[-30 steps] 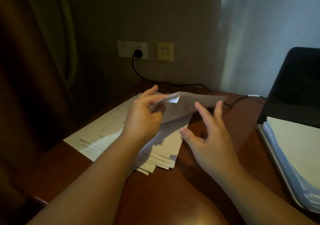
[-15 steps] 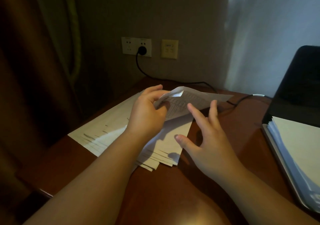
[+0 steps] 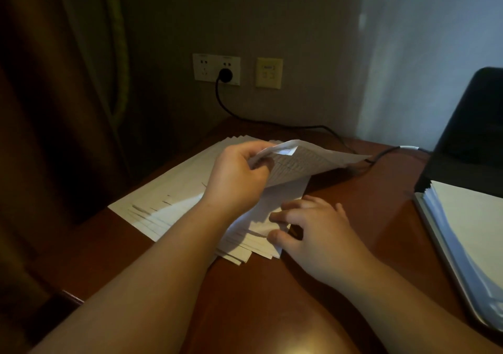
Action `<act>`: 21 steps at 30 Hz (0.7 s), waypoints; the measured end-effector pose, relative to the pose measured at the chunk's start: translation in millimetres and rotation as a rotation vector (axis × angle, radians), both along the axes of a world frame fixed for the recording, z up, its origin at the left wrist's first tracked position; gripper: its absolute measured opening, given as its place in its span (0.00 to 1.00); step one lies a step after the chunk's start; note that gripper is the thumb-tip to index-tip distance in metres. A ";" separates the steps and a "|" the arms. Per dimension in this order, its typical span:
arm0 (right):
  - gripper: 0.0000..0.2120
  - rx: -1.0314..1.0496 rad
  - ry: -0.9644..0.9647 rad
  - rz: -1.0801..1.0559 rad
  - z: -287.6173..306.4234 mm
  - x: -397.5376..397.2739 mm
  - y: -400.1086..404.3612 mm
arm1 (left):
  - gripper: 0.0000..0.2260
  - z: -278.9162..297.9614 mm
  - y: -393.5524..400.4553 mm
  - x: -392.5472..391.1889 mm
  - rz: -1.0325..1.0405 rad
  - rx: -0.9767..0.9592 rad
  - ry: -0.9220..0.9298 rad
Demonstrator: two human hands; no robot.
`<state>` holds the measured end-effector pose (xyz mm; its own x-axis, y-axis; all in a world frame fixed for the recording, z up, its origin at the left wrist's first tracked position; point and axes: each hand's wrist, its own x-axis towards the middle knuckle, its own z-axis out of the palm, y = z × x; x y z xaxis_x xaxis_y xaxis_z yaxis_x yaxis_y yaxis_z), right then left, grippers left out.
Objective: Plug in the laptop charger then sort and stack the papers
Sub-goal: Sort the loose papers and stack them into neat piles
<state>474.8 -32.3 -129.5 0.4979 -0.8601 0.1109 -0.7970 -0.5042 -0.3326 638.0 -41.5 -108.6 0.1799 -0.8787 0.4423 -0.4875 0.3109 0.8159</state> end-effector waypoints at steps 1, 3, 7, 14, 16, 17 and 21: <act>0.17 -0.009 -0.014 -0.001 -1.4 0.3 -1.2 | 0.15 -0.6 -0.3 0.4 -0.007 -0.004 -0.012; 0.14 -0.043 -0.069 0.007 -7.6 -0.5 -5.2 | 0.16 -1.6 -0.9 1.5 -0.022 -0.013 -0.026; 0.17 -0.161 -0.198 -0.030 -10.2 -6.0 -9.9 | 0.17 -1.2 -0.6 1.0 -0.056 -0.022 -0.023; 0.07 -0.071 -0.598 -0.135 -3.7 -22.8 -9.1 | 0.14 -1.8 3.2 -3.3 -0.118 -0.006 -0.066; 0.07 0.037 -0.694 -0.173 -1.0 -25.9 -7.2 | 0.13 -1.5 4.8 -3.3 -0.168 0.008 -0.080; 0.07 0.098 -0.766 -0.204 0.4 -26.8 -7.4 | 0.11 -1.7 4.7 -3.1 -0.201 0.019 -0.097; 0.12 0.317 -1.184 -0.400 8.1 -29.1 -11.5 | 0.10 1.0 6.8 -7.0 -0.340 0.088 -0.184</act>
